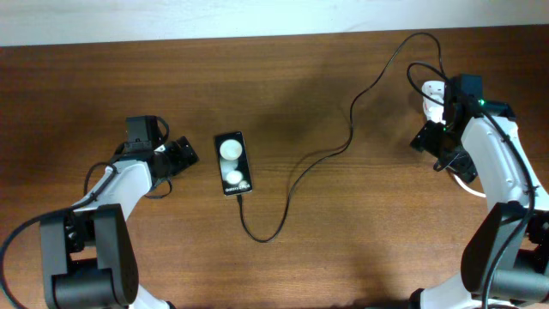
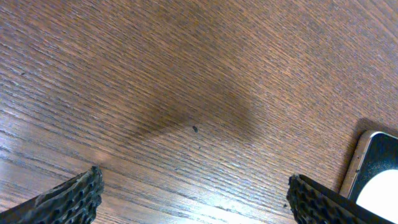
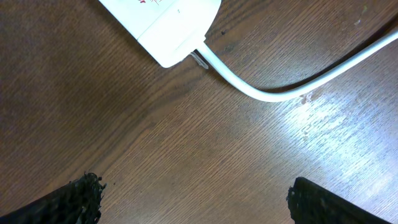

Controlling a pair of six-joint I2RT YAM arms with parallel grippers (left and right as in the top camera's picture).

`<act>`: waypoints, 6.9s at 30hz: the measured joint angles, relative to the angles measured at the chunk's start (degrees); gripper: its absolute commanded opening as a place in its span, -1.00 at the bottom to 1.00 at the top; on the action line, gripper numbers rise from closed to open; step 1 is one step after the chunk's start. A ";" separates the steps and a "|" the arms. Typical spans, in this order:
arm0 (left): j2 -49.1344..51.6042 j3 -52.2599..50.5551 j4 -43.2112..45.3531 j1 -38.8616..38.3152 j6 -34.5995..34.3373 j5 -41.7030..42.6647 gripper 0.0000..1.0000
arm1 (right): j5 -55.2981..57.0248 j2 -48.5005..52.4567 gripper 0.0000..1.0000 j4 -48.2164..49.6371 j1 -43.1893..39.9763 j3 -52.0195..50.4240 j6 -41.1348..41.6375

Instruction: Plug charger to phone and switch on socket

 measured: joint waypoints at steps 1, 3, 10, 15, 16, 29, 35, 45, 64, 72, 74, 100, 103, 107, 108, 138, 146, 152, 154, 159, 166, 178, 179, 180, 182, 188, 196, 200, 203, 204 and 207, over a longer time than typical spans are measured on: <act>0.00 0.00 0.00 0.00 0.00 0.00 0.98 | 0.00 0.00 0.97 0.00 0.00 0.00 0.02; 0.00 0.00 0.00 0.00 0.00 0.00 0.98 | 0.00 0.00 0.97 0.00 0.00 0.00 -0.02; 0.00 0.00 0.00 0.00 0.00 0.00 0.98 | 0.00 0.00 0.97 0.00 0.00 0.00 0.04; 0.00 0.00 0.00 0.00 0.00 0.00 0.98 | 0.00 0.00 0.97 0.00 0.00 0.00 0.00; 0.00 0.00 0.00 0.00 0.00 0.00 0.98 | 0.00 0.00 0.97 0.00 0.00 0.00 0.00; 0.00 0.00 0.00 0.00 0.00 0.00 0.98 | 0.00 0.00 0.97 0.00 0.00 0.00 -0.02; 0.00 0.00 0.00 0.00 0.00 0.00 0.98 | 0.00 0.00 0.97 0.00 0.00 0.00 -0.02; 0.00 0.00 0.00 0.00 0.00 0.00 0.98 | 0.00 0.00 0.97 0.09 0.00 0.00 -0.11; -0.02 0.00 0.00 0.00 0.00 0.00 0.98 | -4.00 3.10 0.97 3.67 -9.42 18.99 -5.05; -0.02 0.00 0.00 0.00 0.00 0.00 0.98 | -5.73 7.85 0.97 2.86 -11.23 27.36 -4.79; -0.02 0.00 0.00 0.00 0.00 0.00 0.98 | -5.90 12.44 0.97 3.30 -11.26 27.36 -4.70; -0.02 0.00 0.00 0.00 0.00 0.00 0.98 | -11.02 30.21 0.97 9.70 -14.51 27.30 -4.48; -0.02 0.00 0.00 0.00 0.00 0.00 0.98 | -11.02 30.21 0.97 9.03 -14.51 27.30 -4.42; -0.02 0.00 0.00 0.00 0.00 0.00 0.98 | -11.41 30.21 0.97 8.68 -14.58 27.32 -4.87; -0.02 0.00 0.00 0.00 0.00 0.00 0.98 | -11.96 30.21 0.97 8.66 -14.71 27.32 -5.20; -0.02 0.00 0.00 0.00 0.00 0.00 0.98 | -16.50 30.10 0.97 4.22 -15.08 27.47 -6.95; -0.02 0.00 0.00 0.00 0.00 0.00 0.98 | -16.02 30.10 0.97 -4.74 -16.39 29.27 -21.09; -0.02 0.00 0.00 0.00 0.00 0.00 0.99 | -15.89 30.10 0.97 -4.74 -16.39 29.35 -23.82; -0.02 0.00 0.00 0.00 0.00 0.00 0.98 | -15.89 30.10 0.97 -4.74 -16.39 29.35 -24.06; -0.02 0.00 0.00 0.00 0.00 0.00 0.98 | -15.89 30.10 0.97 -4.74 -16.39 29.35 -24.15; -0.02 0.00 0.00 0.00 0.00 0.00 0.98 | -15.89 30.10 0.97 -4.74 -16.39 29.35 -24.22; -0.02 0.00 0.00 0.00 0.00 0.00 0.98 | -15.89 30.10 0.97 -4.74 -16.39 29.35 -24.20; -0.02 0.00 0.00 0.00 0.00 0.00 0.98 | -15.89 30.10 0.97 -4.74 -16.39 29.35 -24.17; -0.02 0.00 0.00 0.00 0.00 0.00 0.98 | -15.89 30.10 0.97 -4.74 -16.39 29.35 -24.15; -0.02 0.00 0.00 0.00 0.00 0.00 0.98 | -15.89 30.10 0.97 -4.74 -16.39 29.35 -24.17; -0.02 0.00 0.00 0.00 0.00 0.00 0.99 | -15.89 30.10 0.97 -4.74 -16.39 29.35 -24.20; -0.02 0.00 0.00 0.00 0.00 0.00 0.98 | -15.89 30.10 0.98 -4.74 -16.39 29.35 -24.20; -0.02 0.00 0.00 0.00 0.00 0.00 0.98 | -15.89 30.10 0.97 -4.74 -16.39 29.35 -24.20; -0.02 0.00 0.00 0.00 0.00 0.00 0.98 | -15.89 30.10 0.97 -4.74 -16.39 29.35 -24.17; -0.02 0.00 0.00 0.00 0.00 0.00 0.98 | -15.89 30.10 0.97 -4.74 -16.39 29.35 -24.17; -0.02 0.00 0.00 0.00 0.00 0.00 0.98 | -15.89 30.10 0.97 -4.74 -16.39 29.35 -24.17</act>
